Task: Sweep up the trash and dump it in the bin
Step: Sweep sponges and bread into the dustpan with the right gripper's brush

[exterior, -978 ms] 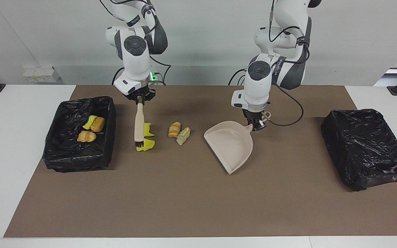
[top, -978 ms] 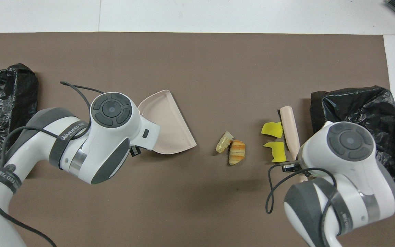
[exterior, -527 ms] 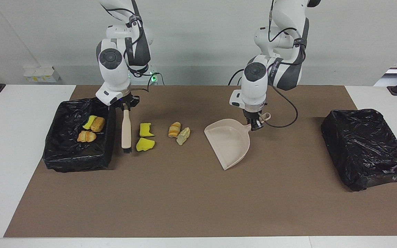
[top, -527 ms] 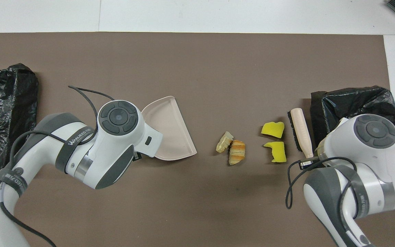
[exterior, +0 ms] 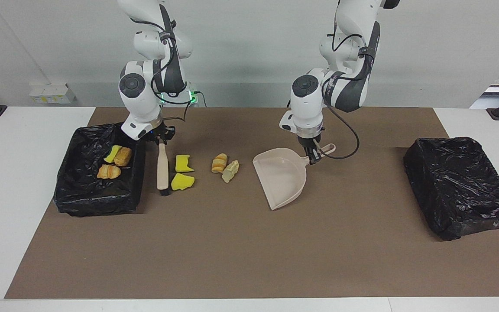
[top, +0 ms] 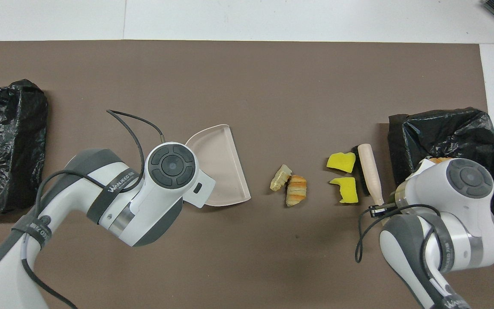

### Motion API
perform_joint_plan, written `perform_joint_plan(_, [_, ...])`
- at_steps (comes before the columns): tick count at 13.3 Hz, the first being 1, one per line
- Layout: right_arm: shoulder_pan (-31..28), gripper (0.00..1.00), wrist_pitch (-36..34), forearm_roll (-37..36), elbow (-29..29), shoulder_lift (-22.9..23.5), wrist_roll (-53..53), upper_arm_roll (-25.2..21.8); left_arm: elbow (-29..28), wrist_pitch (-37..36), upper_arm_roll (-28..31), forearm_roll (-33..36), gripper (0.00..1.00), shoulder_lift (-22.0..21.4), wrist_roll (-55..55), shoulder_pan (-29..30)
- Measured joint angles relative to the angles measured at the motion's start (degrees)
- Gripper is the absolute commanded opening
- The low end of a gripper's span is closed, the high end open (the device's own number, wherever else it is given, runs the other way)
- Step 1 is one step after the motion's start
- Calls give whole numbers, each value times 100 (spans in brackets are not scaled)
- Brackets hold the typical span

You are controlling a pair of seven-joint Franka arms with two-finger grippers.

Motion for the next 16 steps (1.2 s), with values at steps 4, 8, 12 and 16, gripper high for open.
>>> perform_joint_plan(4, [395, 0, 5, 236, 4, 0, 213, 35, -95, 54, -227, 320, 0, -10, 14, -7])
perform_joint_plan(8, [1102, 0, 314, 550, 7, 158, 1443, 55, -214, 136, -395, 586, 0, -20, 12, -36])
perform_joint_plan(12, [1981, 0, 537, 941, 356, 561, 2742, 74, -241, 168, -382, 589, 0, -20, 11, -35])
perform_joint_plan(16, [2758, 0, 661, 1659, 1100, 1239, 3195, 96, -258, 188, -376, 589, 0, -20, 11, -32])
